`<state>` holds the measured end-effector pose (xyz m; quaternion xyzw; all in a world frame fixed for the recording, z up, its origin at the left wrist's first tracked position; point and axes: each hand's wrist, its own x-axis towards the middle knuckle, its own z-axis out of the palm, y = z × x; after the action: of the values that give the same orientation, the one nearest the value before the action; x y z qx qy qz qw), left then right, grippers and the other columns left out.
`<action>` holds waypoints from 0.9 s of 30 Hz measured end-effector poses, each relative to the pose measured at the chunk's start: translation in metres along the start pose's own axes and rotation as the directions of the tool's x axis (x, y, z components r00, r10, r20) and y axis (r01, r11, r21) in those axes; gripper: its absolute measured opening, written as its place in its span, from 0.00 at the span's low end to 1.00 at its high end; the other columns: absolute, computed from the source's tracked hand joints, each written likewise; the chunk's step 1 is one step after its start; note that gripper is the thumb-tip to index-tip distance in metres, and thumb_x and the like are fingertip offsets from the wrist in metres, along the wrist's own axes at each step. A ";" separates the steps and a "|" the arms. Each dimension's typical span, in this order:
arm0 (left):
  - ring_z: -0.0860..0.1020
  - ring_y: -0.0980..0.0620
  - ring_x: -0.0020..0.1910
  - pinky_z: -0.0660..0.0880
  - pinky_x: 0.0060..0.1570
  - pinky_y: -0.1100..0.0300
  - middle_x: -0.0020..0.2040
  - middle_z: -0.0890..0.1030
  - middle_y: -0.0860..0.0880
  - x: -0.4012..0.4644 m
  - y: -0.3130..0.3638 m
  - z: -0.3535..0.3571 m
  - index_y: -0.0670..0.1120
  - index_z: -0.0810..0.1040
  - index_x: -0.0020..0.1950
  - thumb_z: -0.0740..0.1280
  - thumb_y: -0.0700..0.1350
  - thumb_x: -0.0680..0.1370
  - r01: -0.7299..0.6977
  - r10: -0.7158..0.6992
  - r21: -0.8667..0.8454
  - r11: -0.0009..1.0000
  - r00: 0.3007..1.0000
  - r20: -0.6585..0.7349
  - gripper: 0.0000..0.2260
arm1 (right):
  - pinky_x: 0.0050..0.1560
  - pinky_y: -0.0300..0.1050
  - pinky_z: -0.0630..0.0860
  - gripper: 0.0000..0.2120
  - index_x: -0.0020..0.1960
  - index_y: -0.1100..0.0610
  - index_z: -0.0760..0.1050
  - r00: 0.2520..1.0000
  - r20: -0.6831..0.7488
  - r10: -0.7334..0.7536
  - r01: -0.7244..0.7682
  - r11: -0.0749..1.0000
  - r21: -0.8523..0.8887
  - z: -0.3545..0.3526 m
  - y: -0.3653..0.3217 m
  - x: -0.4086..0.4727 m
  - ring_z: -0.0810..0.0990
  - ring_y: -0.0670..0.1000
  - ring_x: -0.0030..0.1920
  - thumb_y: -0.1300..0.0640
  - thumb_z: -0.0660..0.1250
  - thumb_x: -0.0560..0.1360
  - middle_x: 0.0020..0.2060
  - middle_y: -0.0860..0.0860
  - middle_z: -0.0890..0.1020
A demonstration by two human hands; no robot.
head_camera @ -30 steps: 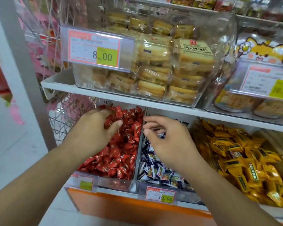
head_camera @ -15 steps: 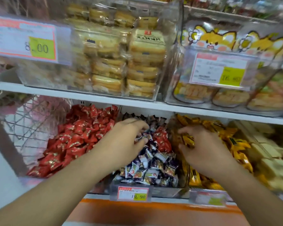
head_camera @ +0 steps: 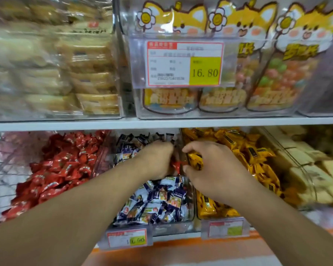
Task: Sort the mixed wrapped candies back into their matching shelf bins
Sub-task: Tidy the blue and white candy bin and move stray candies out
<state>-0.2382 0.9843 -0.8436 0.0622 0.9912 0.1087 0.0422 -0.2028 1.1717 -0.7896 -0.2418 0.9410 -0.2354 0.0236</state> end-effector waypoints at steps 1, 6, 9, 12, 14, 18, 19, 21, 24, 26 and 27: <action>0.82 0.49 0.42 0.80 0.42 0.56 0.43 0.83 0.49 0.002 -0.001 0.002 0.49 0.83 0.52 0.78 0.57 0.70 -0.001 0.001 -0.016 1.000 1.000 -0.004 0.16 | 0.58 0.33 0.65 0.19 0.70 0.46 0.74 1.000 -0.004 -0.004 0.004 1.000 0.008 0.000 0.001 0.000 0.71 0.44 0.69 0.49 0.70 0.80 0.68 0.41 0.74; 0.81 0.55 0.42 0.79 0.45 0.60 0.45 0.84 0.55 -0.005 -0.001 -0.002 0.54 0.86 0.53 0.80 0.53 0.71 -0.008 0.000 -0.094 0.996 0.997 -0.083 0.13 | 0.59 0.33 0.63 0.20 0.71 0.46 0.74 1.000 -0.007 -0.016 0.016 1.000 0.013 0.000 0.001 0.000 0.70 0.45 0.70 0.49 0.70 0.80 0.69 0.41 0.73; 0.78 0.57 0.43 0.70 0.42 0.66 0.46 0.80 0.58 -0.015 0.000 -0.012 0.54 0.86 0.54 0.80 0.51 0.72 0.016 -0.052 -0.171 0.985 0.977 -0.208 0.12 | 0.60 0.31 0.61 0.20 0.71 0.47 0.73 1.000 -0.002 -0.019 0.019 1.000 0.016 0.000 0.001 0.000 0.69 0.44 0.71 0.49 0.69 0.80 0.70 0.42 0.73; 0.79 0.59 0.47 0.70 0.41 0.72 0.49 0.81 0.60 -0.028 -0.002 -0.023 0.56 0.85 0.54 0.80 0.55 0.71 0.056 -0.162 -0.343 0.938 0.944 -0.289 0.13 | 0.61 0.33 0.62 0.21 0.72 0.47 0.73 1.000 -0.003 -0.014 0.014 1.000 0.013 0.001 0.000 0.000 0.68 0.45 0.73 0.49 0.69 0.81 0.71 0.42 0.72; 0.80 0.62 0.48 0.71 0.44 0.74 0.49 0.83 0.62 -0.040 -0.003 -0.029 0.58 0.85 0.53 0.79 0.56 0.71 0.063 -0.219 -0.457 0.887 0.930 -0.296 0.13 | 0.66 0.36 0.64 0.23 0.74 0.47 0.71 1.000 0.001 -0.008 0.008 1.000 0.015 0.001 -0.002 0.000 0.67 0.47 0.74 0.50 0.69 0.80 0.72 0.44 0.72; 0.82 0.64 0.46 0.78 0.52 0.65 0.45 0.86 0.62 -0.073 -0.003 -0.036 0.57 0.85 0.48 0.81 0.49 0.71 0.013 -0.293 -0.728 0.685 0.920 -0.259 0.09 | 0.73 0.46 0.68 0.27 0.77 0.47 0.67 1.000 -0.011 -0.015 0.016 0.999 0.037 0.005 -0.010 0.001 0.67 0.51 0.75 0.49 0.70 0.80 0.73 0.47 0.71; 0.83 0.63 0.46 0.78 0.53 0.64 0.46 0.86 0.61 -0.083 -0.002 -0.038 0.56 0.85 0.49 0.81 0.47 0.71 0.001 -0.311 -0.782 0.623 0.918 -0.247 0.10 | 0.73 0.47 0.69 0.28 0.77 0.46 0.67 0.999 -0.016 -0.027 0.028 0.998 0.051 0.006 -0.013 0.002 0.67 0.51 0.75 0.49 0.71 0.80 0.72 0.47 0.72; 0.84 0.59 0.48 0.79 0.54 0.63 0.46 0.87 0.58 -0.099 -0.002 -0.043 0.53 0.86 0.50 0.81 0.44 0.71 -0.022 -0.336 -0.861 0.508 0.915 -0.222 0.11 | 0.71 0.47 0.72 0.28 0.76 0.44 0.67 0.997 -0.022 -0.075 0.077 0.992 0.095 0.010 -0.020 0.003 0.70 0.49 0.72 0.48 0.72 0.78 0.69 0.45 0.74; 0.86 0.55 0.46 0.80 0.50 0.66 0.45 0.88 0.52 -0.123 -0.002 -0.049 0.51 0.87 0.47 0.80 0.40 0.71 -0.050 -0.317 -0.908 0.416 0.928 -0.197 0.09 | 0.62 0.34 0.73 0.24 0.72 0.42 0.71 0.991 0.006 -0.133 0.129 0.972 0.197 0.016 -0.035 0.001 0.75 0.43 0.65 0.51 0.72 0.78 0.64 0.40 0.78; 0.86 0.53 0.46 0.80 0.49 0.65 0.46 0.88 0.50 -0.134 -0.007 -0.051 0.49 0.88 0.48 0.79 0.39 0.72 -0.057 -0.303 -0.921 0.386 0.935 -0.185 0.08 | 0.57 0.30 0.71 0.19 0.67 0.42 0.75 0.990 0.001 -0.142 0.137 0.958 0.251 0.020 -0.046 0.001 0.76 0.39 0.62 0.54 0.72 0.78 0.60 0.37 0.80; 0.86 0.52 0.46 0.80 0.47 0.65 0.46 0.88 0.49 -0.140 -0.009 -0.052 0.48 0.88 0.48 0.79 0.39 0.72 -0.060 -0.304 -0.931 0.359 0.936 -0.178 0.07 | 0.58 0.33 0.73 0.17 0.64 0.42 0.77 0.990 -0.012 -0.141 0.139 0.950 0.280 0.022 -0.050 0.001 0.77 0.38 0.60 0.54 0.73 0.78 0.58 0.36 0.81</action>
<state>-0.1059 0.9457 -0.7850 -0.0659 0.7517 0.6509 -0.0837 -0.1777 1.1228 -0.7863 -0.3029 0.8786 -0.3665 0.0448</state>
